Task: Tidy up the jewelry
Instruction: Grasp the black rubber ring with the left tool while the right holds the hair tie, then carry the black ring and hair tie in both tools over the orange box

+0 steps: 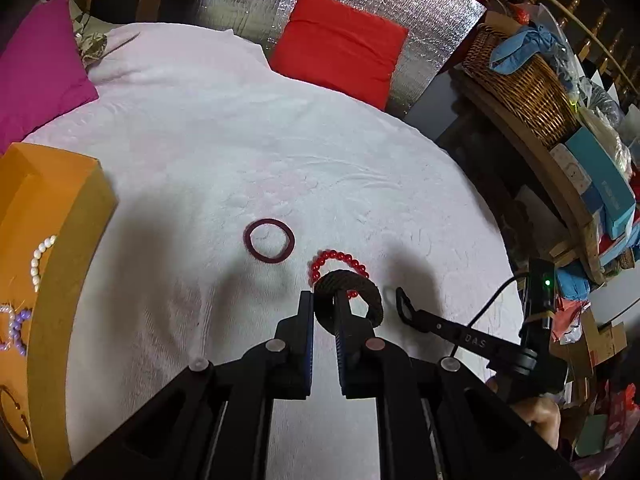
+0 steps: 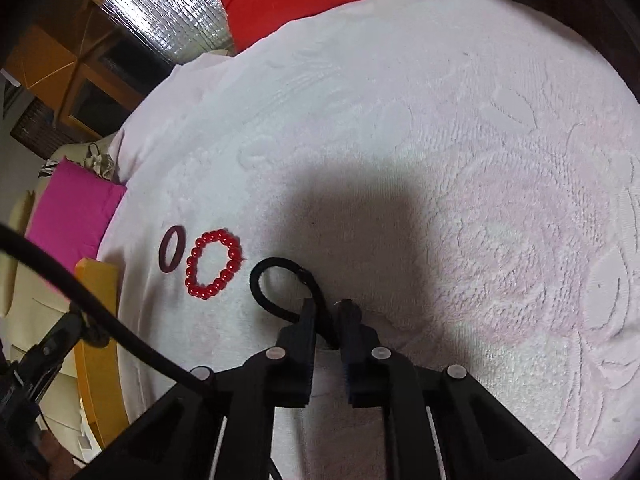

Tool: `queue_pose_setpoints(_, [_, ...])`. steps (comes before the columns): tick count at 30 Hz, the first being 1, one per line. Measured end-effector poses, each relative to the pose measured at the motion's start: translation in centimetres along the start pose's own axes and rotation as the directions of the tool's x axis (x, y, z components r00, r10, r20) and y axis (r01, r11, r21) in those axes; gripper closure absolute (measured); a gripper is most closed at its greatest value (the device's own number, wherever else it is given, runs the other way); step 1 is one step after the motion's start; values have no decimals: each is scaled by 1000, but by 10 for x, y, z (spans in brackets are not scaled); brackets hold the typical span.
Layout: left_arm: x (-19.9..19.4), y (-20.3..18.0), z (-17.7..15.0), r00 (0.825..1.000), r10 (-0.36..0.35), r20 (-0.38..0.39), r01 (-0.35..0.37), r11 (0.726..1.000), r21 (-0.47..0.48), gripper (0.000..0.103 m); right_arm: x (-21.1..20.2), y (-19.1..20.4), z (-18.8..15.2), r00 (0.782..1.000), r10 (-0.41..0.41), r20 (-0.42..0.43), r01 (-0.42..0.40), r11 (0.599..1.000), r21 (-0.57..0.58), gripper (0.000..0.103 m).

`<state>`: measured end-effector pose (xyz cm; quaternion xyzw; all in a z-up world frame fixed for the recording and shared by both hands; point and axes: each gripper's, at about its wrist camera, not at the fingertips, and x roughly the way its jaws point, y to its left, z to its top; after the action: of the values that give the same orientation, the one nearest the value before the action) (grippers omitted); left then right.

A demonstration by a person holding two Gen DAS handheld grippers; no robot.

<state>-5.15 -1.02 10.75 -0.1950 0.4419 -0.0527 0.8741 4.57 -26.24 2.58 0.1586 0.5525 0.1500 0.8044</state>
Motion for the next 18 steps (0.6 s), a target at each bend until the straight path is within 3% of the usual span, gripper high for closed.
queue_pose_setpoints(18, [-55,7,-31,997,48,64,-49,999,18,93,-30,6,-4,982,158,101,-162,986,38,94])
